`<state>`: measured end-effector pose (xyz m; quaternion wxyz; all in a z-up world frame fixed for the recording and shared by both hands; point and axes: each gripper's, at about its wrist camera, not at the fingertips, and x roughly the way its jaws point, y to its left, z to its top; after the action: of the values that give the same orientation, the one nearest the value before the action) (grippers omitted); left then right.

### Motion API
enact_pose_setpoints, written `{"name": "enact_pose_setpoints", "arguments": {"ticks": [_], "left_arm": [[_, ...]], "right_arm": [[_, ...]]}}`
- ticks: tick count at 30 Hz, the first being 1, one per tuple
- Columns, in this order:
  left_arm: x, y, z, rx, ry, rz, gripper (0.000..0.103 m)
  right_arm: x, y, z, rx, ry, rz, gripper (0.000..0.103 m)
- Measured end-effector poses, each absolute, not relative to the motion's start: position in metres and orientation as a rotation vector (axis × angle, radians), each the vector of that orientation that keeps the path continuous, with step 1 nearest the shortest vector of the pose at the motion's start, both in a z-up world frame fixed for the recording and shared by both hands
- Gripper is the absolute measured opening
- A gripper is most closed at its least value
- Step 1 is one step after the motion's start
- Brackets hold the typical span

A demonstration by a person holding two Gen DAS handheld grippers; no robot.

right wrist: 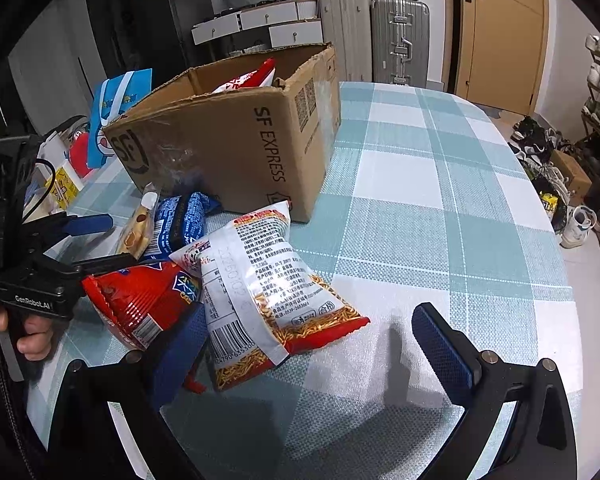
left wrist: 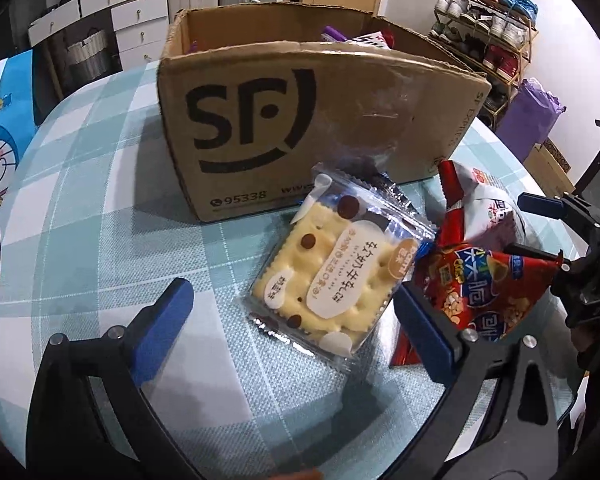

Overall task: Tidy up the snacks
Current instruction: 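Move both tools back down to the remaining snack pile, then grasp the cracker biscuit pack with the left tool while the right tool grasps the white noodle bag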

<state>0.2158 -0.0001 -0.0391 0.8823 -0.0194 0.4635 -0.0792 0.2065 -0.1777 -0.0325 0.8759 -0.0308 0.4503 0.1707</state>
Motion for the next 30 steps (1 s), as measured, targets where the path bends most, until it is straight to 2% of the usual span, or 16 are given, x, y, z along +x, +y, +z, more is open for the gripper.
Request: {"name": "enact_pose_setpoints", "arguments": {"ticks": [9,12,14,15,17,22,23,30], "left_arm": [[0.232,0.004,-0.046,-0.077,0.97,-0.208,0.094],[0.231,0.006,-0.046,-0.069,0.963,-0.222,0.088],[0.232,0.003,-0.045,-0.064,0.958,-0.235,0.079],[0.229,-0.001,-0.044,-0.06,0.955,-0.238,0.077],[0.23,-0.003,-0.042,-0.059,0.949,-0.251,0.064],[0.227,-0.004,-0.039,-0.064,0.935,-0.242,0.063],[0.226,-0.003,-0.038,-0.068,0.935,-0.236,0.059],[0.203,0.008,-0.038,-0.108,0.932,-0.203,0.059]], "right_arm": [[0.207,-0.179,-0.033,-0.065,0.933,0.358,0.102],[0.206,-0.178,-0.034,-0.065,0.934,0.358,0.102],[0.206,-0.179,-0.034,-0.062,0.935,0.357,0.102],[0.206,-0.179,-0.034,-0.062,0.936,0.357,0.102],[0.206,-0.179,-0.034,-0.061,0.937,0.357,0.102],[0.205,-0.179,-0.033,-0.058,0.935,0.359,0.102],[0.205,-0.18,-0.033,-0.058,0.934,0.359,0.102],[0.208,-0.182,-0.031,-0.026,0.936,0.369,0.102]]}}
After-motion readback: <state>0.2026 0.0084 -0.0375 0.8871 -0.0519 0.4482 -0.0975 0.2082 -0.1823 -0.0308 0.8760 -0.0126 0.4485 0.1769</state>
